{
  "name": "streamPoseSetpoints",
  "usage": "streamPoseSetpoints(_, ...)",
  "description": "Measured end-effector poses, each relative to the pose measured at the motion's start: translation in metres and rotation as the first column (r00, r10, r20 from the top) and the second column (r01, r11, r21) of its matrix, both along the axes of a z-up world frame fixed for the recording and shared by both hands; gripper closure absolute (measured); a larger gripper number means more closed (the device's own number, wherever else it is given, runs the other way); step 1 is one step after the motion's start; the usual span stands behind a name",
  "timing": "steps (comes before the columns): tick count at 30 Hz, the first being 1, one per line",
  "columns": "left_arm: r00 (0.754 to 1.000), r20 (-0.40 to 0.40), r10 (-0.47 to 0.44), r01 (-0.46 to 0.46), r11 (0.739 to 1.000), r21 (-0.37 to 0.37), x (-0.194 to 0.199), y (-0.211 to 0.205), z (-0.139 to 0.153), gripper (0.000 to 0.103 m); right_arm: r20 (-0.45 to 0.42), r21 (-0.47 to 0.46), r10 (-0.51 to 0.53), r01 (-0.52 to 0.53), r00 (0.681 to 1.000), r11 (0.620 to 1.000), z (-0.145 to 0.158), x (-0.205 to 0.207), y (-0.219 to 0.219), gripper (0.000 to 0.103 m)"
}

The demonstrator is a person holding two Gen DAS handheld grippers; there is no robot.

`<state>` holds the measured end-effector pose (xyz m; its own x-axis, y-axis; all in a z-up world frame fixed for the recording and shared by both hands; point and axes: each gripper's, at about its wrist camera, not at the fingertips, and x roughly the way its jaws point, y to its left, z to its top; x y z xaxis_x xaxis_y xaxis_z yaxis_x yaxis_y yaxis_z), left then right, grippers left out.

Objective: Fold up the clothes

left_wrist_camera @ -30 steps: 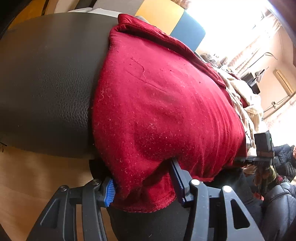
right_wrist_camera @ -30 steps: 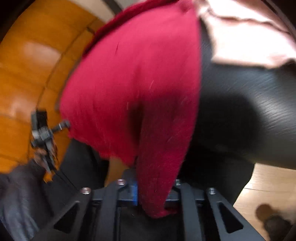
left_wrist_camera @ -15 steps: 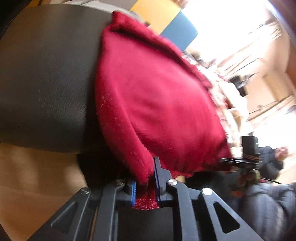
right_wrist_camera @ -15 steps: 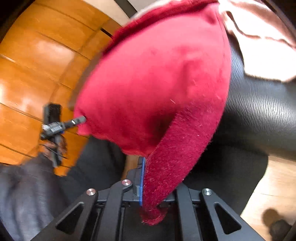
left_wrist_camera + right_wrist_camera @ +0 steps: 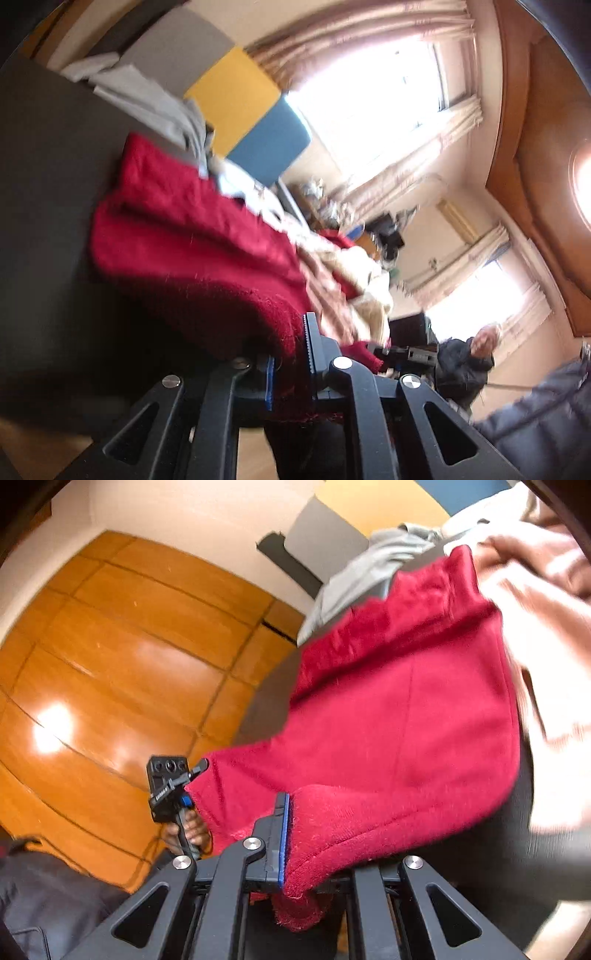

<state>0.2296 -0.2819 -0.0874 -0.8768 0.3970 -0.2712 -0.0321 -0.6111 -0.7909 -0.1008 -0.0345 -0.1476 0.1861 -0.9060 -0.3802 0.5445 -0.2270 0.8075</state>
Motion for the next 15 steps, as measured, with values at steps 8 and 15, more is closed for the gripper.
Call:
streamPoseSetpoints(8,0.993,-0.057,0.101,-0.098,0.994,0.055,-0.061,-0.066,0.004,0.092,-0.022,-0.092,-0.103,0.101,0.994,0.991,0.019,-0.080,-0.052,0.094)
streamPoseSetpoints(15,0.978,0.114,0.176,-0.182,0.982,0.044,-0.163,-0.121,-0.042,0.092,-0.007,-0.012,-0.204,0.204,0.979,0.979,0.001,-0.175,-0.108,0.094)
